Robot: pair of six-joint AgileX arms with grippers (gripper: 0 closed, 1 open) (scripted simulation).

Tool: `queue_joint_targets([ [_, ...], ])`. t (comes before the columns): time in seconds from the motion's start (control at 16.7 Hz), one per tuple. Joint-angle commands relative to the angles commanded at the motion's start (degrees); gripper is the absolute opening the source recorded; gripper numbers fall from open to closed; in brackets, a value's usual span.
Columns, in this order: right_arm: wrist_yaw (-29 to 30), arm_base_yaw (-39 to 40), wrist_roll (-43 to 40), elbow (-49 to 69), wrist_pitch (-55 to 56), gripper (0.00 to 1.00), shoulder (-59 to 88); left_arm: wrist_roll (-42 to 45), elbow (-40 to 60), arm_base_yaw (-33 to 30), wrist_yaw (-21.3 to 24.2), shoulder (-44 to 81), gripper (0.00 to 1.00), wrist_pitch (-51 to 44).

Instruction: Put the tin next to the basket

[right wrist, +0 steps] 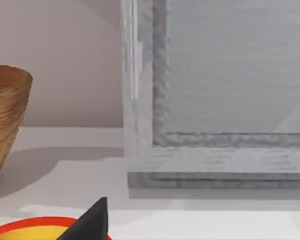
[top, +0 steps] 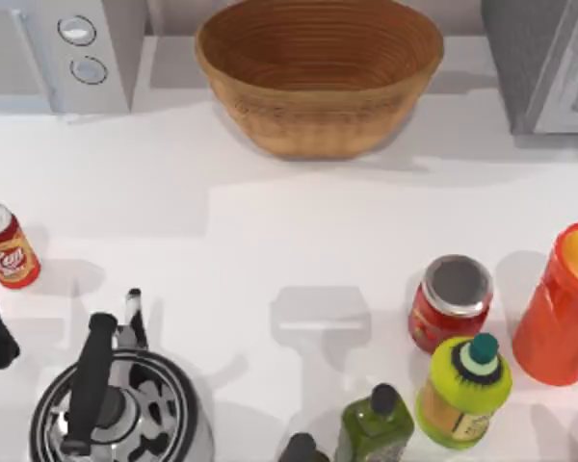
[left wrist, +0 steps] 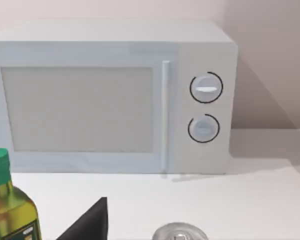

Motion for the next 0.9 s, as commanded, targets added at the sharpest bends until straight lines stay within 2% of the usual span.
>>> queue_joint_targets([
  [0.24, 0.0, 0.0, 0.0, 0.0, 0.0, 1.0, 0.0, 0.9, 1.6, 0.0, 0.0, 1.7, 1.0, -1.5],
  [0.42, 0.0, 0.0, 0.0, 0.0, 0.0, 1.0, 0.0, 4.2, 8.4, 0.2, 0.0, 8.9, 1.0, -7.5],
  [0.66, 0.0, 0.0, 0.0, 0.0, 0.0, 1.0, 0.0, 11.3, 23.1, 0.9, 0.1, 26.4, 1.0, -19.9],
  [0.9, 0.0, 0.0, 0.0, 0.0, 0.0, 1.0, 0.0, 20.0, 40.9, 1.8, 0.2, 50.1, 1.0, -33.9],
])
